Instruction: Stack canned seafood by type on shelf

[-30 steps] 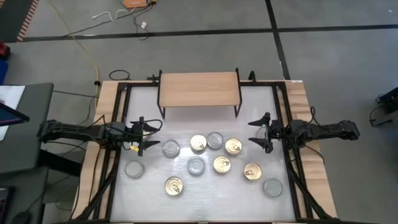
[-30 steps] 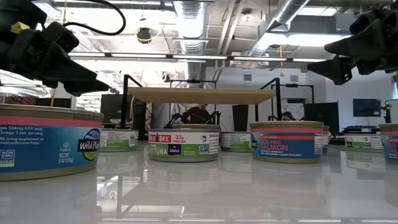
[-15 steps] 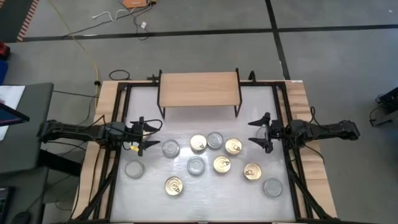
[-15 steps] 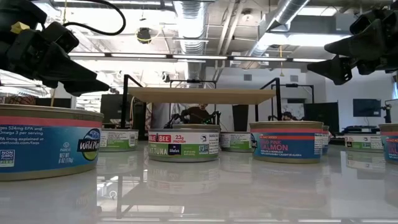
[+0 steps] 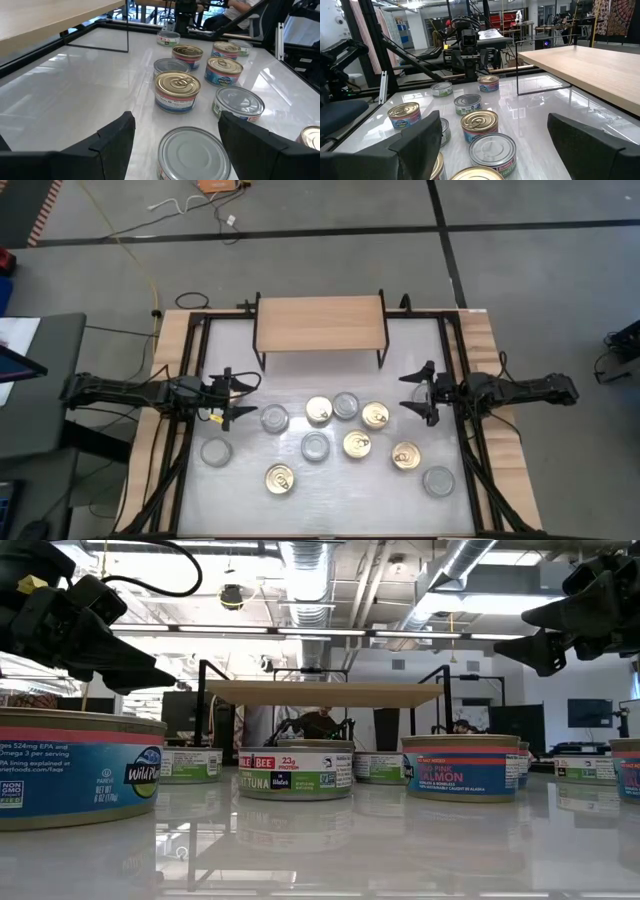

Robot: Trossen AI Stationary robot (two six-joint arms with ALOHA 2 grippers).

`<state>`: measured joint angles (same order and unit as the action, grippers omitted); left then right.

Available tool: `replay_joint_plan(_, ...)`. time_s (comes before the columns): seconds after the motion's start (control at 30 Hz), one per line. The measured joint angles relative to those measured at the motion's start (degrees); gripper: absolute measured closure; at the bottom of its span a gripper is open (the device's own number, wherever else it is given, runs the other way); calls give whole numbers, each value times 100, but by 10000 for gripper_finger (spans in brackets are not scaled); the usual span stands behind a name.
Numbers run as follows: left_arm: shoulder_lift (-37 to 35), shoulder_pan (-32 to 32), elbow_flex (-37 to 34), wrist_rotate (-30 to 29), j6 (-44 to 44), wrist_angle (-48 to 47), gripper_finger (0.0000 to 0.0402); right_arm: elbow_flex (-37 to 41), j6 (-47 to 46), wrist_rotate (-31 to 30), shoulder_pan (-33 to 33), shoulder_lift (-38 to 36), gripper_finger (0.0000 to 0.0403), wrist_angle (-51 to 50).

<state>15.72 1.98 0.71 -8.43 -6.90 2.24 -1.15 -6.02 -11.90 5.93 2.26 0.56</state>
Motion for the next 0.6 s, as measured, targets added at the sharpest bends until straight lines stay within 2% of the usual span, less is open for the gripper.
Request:
replay_joint_plan(0.4, -1, -2, 0, 0, -1, 0, 127, 0, -12, -2, 0, -1, 19, 1)
replay_joint_plan(0.53, -1, -2, 0, 0, 0, -2, 127, 8, -506, -78, -6, 0, 19, 182)
replay_joint_plan(0.6, -1, 0, -1, 0, 1, 0, 127, 20, -738, -351, -6, 0, 19, 381)
